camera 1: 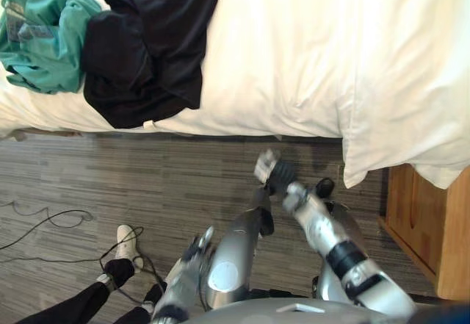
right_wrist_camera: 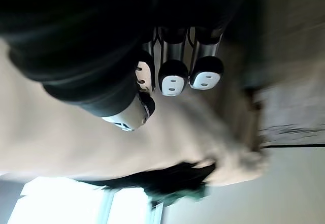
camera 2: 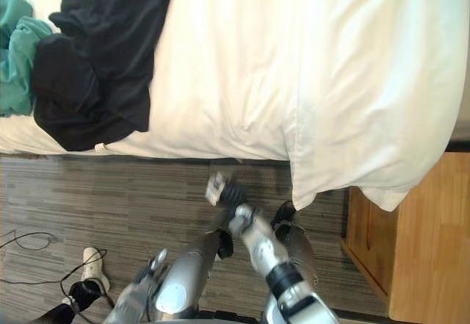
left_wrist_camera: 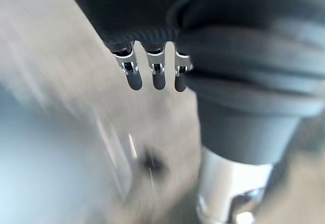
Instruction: Tidy the bed and pick cloth on bed and put in laundry
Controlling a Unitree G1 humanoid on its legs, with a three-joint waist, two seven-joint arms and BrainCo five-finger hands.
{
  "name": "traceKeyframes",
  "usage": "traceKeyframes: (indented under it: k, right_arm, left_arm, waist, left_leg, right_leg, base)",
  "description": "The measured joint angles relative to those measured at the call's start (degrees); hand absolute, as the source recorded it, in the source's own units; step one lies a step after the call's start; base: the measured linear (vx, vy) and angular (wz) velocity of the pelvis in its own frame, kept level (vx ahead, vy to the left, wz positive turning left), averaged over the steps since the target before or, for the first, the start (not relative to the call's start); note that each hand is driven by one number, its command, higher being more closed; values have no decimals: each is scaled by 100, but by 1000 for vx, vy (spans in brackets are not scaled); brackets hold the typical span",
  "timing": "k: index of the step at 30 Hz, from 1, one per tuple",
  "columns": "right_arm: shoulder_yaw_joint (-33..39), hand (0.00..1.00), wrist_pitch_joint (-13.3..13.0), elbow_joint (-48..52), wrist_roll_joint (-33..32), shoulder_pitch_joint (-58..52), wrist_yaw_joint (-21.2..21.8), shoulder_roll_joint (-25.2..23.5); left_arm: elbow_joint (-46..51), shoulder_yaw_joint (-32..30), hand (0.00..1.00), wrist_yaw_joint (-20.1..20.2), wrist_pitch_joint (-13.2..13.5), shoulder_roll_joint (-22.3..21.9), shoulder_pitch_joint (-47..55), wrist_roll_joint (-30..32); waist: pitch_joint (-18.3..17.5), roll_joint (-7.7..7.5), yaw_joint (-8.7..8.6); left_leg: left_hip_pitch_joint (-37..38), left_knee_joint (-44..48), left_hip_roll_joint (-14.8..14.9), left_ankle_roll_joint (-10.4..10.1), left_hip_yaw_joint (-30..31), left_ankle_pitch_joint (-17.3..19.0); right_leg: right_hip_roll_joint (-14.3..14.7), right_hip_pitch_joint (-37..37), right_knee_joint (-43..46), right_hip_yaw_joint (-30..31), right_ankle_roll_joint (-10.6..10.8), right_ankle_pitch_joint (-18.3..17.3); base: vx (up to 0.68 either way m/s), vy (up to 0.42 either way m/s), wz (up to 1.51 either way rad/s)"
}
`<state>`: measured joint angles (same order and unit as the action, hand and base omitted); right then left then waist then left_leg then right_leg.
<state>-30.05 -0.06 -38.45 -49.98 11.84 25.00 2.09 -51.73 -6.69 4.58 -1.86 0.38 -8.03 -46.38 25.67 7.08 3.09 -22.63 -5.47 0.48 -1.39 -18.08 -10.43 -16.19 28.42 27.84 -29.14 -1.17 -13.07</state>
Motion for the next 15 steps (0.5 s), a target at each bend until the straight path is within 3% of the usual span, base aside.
traceKeyframes:
  k: [3,5,7,11,15]
  right_arm:
    - [-209,0,82,-380,312,-225,70,-75]
    - [-13,0,-148,-621,751,-237,-124,-49]
    - [418,0,-661,-1231,1660,-244,-599,94]
    - [1258,0,-1039,-2165,2941,-322,-1648,361]
    - [2082,0,-1004,-2402,3349,-867,-1787,668]
  left_arm:
    - [-15,471,0,-115,101,3,-165,-22]
    - [-32,570,0,-300,147,38,-100,60]
    - [-63,675,0,-524,288,165,43,339]
    - [-425,677,0,-619,358,511,305,1134]
    - [-681,894,0,-700,335,645,477,1438]
  waist:
    - [10,-284,-126]
    - [-17,-446,-192]
    - [-127,-650,-198]
    - [-300,-852,-230]
    - [-518,-835,-247]
  left_leg:
    - [415,-1,71,-40,43,34]
    - [645,-1,95,-75,127,65]
    - [876,0,92,-94,181,133]
    - [1616,-5,92,-3,185,335]
    - [2079,-5,17,139,393,453]
  right_leg:
    - [216,-641,-533,-51,95,212]
    - [320,-1038,-844,-139,148,322]
    - [383,-1402,-1075,-194,209,392]
    - [582,-2307,-1469,-142,307,433]
    - [854,-2905,-1755,458,361,259]
  base:
    - [36,6,-7]
    - [65,20,9]
    - [68,25,14]
    - [77,10,-3]
    - [76,-19,22]
